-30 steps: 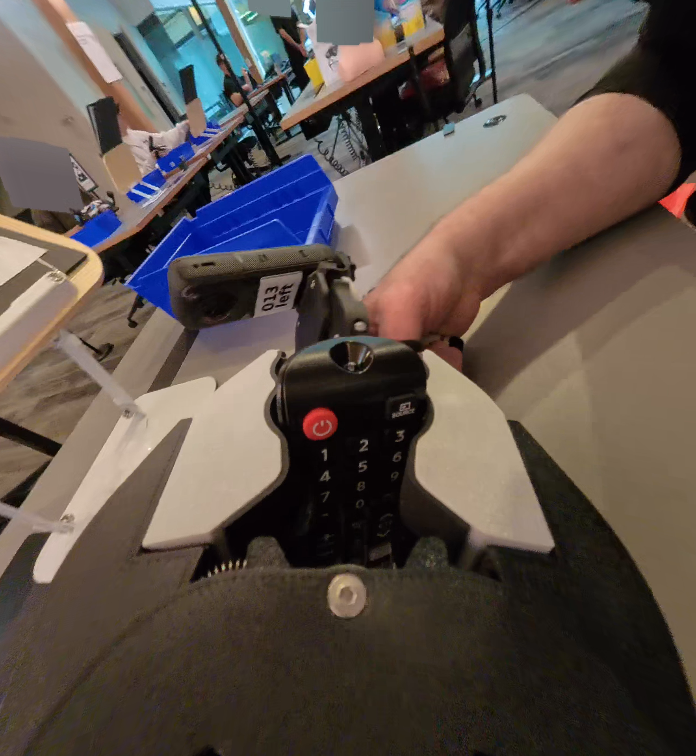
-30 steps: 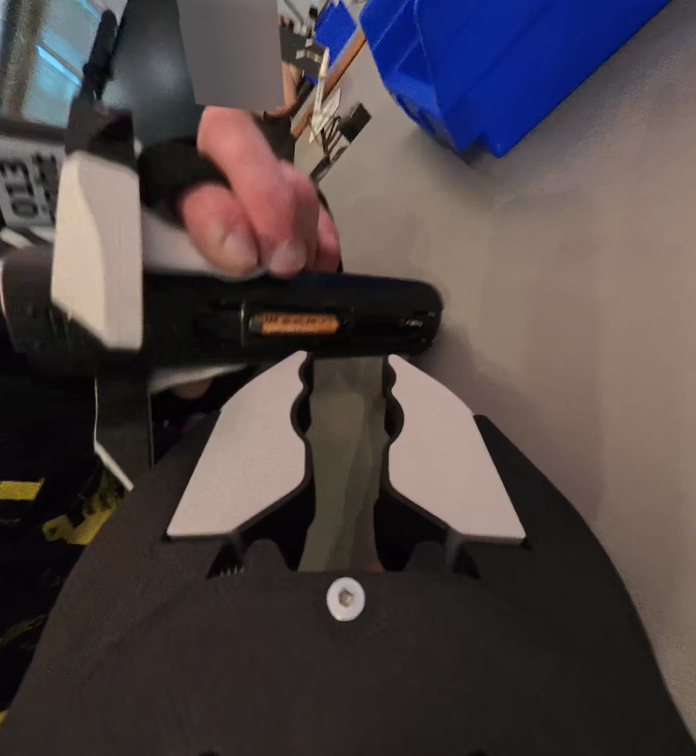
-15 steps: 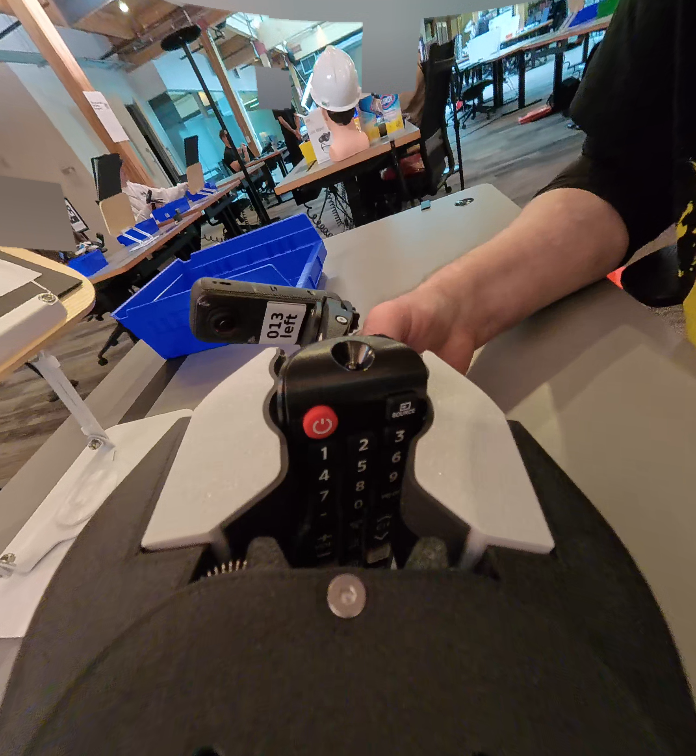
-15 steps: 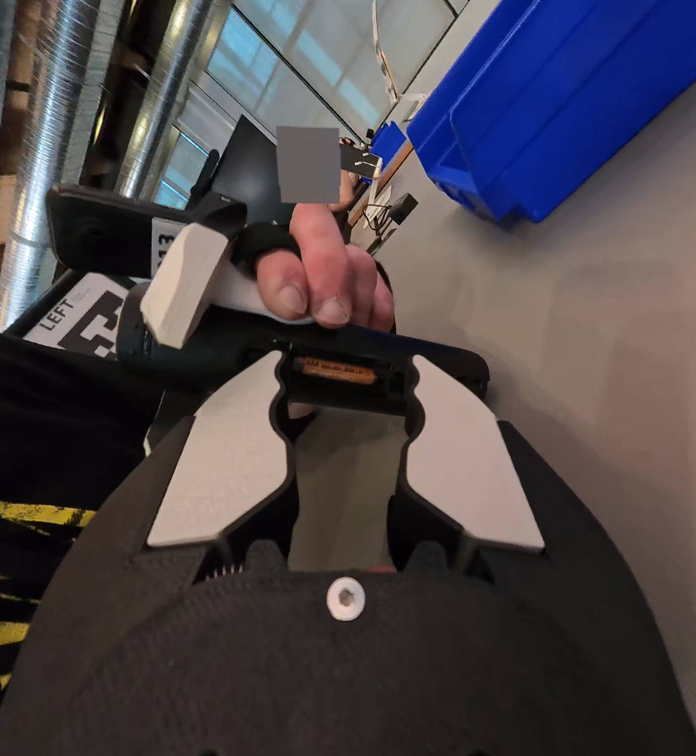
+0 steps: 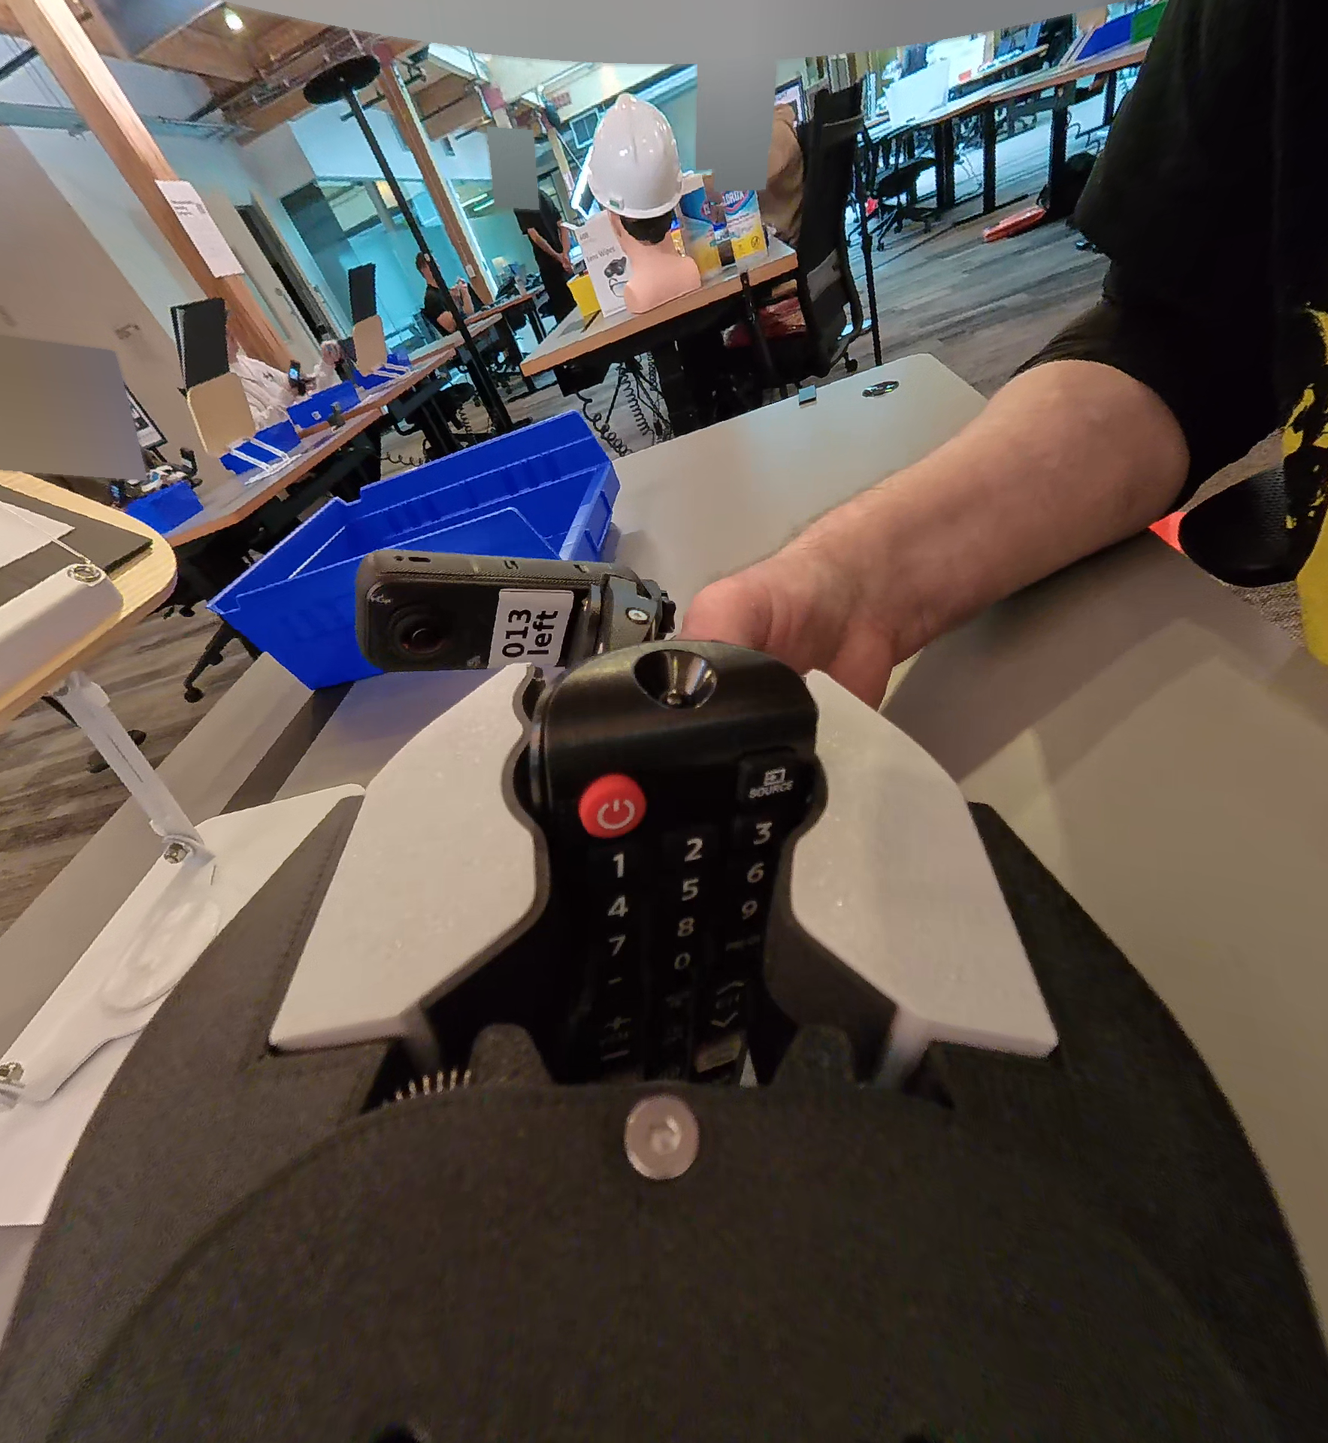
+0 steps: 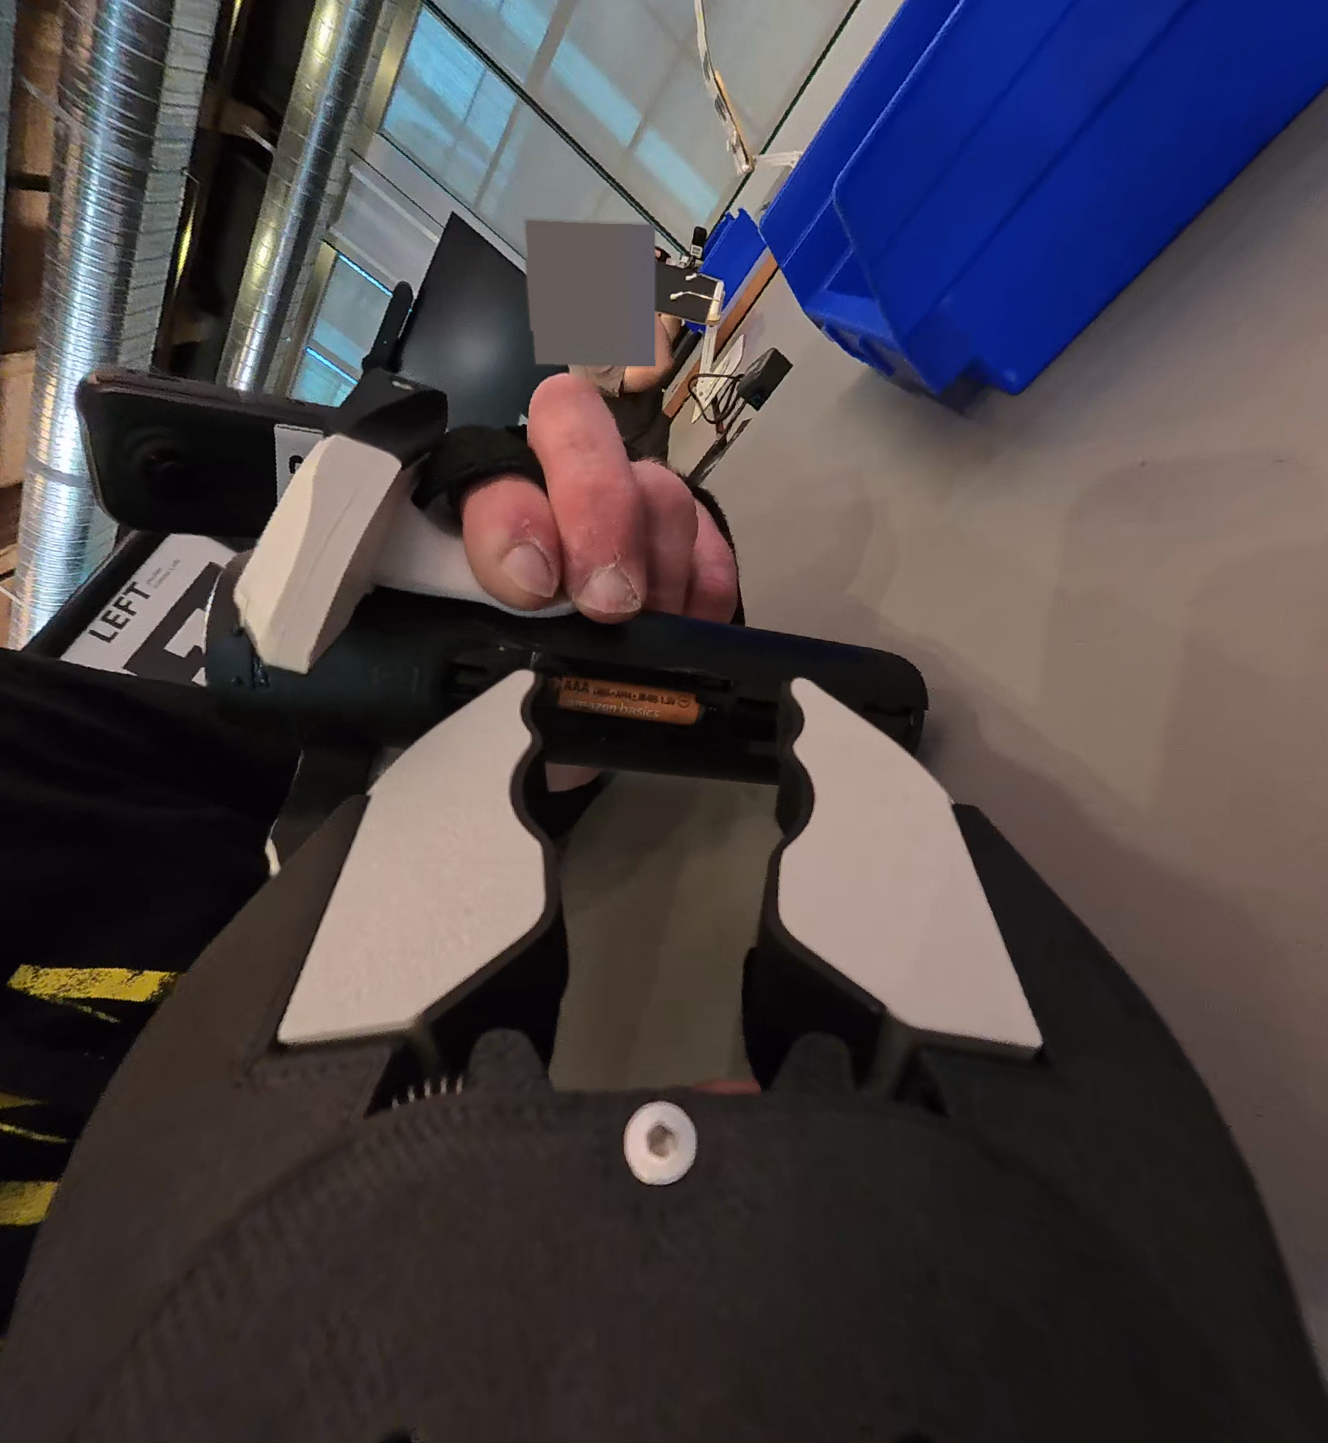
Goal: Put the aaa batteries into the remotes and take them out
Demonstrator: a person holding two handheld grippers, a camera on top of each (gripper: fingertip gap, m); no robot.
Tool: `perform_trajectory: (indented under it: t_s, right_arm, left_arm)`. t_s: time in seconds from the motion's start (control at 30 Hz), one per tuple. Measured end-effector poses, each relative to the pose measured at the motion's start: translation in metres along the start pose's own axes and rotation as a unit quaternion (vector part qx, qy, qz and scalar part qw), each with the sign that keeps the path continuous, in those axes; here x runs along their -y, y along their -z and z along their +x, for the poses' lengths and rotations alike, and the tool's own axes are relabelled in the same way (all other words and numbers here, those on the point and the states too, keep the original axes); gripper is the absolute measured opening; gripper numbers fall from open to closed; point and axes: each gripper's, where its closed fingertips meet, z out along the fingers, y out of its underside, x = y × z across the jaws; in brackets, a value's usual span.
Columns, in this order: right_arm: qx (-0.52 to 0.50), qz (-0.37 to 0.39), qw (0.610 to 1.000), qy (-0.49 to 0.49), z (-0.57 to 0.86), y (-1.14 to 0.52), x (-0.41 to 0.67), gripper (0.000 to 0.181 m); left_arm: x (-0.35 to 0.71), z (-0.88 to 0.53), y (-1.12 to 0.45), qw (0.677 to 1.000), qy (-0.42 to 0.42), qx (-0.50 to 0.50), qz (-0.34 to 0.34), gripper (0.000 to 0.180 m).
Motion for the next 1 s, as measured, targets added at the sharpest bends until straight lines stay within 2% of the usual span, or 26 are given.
perform_trajectory:
  t_s: [0.07,0.2,0.23,0.27,0.3,0.63,0.73,0.8,1.0]
  right_arm:
    - [0.007,-0.007,1.0,-0.002,-0.0017,-0.001,-0.002,0.062]
    - [0.005,-0.007,1.0,0.0,-0.0015,-0.0011,-0.0019,0.061]
    - [0.008,-0.007,1.0,-0.004,-0.0014,-0.0002,-0.0015,0.06]
    - [0.001,-0.003,1.0,-0.007,0.0014,0.0015,-0.0007,0.045]
    - [0.0,-0.003,1.0,-0.005,0.001,0.0015,-0.0007,0.045]
    - [0.013,-0.012,1.0,-0.008,-0.002,-0.0011,-0.0029,0.061]
    - [0.016,-0.009,1.0,-0.009,-0.0026,-0.0006,-0.002,0.058]
    - [0.008,-0.004,1.0,-0.012,0.0003,0.0016,-0.001,0.044]
    - [0.014,-0.01,1.0,-0.011,-0.0016,0.0006,-0.0023,0.051]
  left_arm:
    - [-0.0002,0.001,-0.0009,1.0,-0.002,-0.001,-0.002,0.06]
    - [0.0004,-0.0001,-0.0004,1.0,0.002,0.001,0.002,0.06]
    - [0.0006,-0.0003,-0.0002,1.0,0.003,0.002,0.004,0.06]
    - [0.0007,-0.0006,0.0001,1.0,0.004,0.002,0.005,0.06]
    - [0.0008,-0.0007,0.0002,1.0,0.005,0.002,0.006,0.06]
    - [0.0006,0.0019,-0.0017,1.0,-0.003,-0.001,0.003,0.06]
    - [0.0006,0.0014,-0.0014,1.0,-0.001,-0.001,0.003,0.06]
    - [0.0004,0.002,-0.0014,1.0,-0.003,-0.002,0.001,0.06]
    - [0.0005,0.0028,-0.0012,1.0,-0.005,-0.003,0.001,0.06]
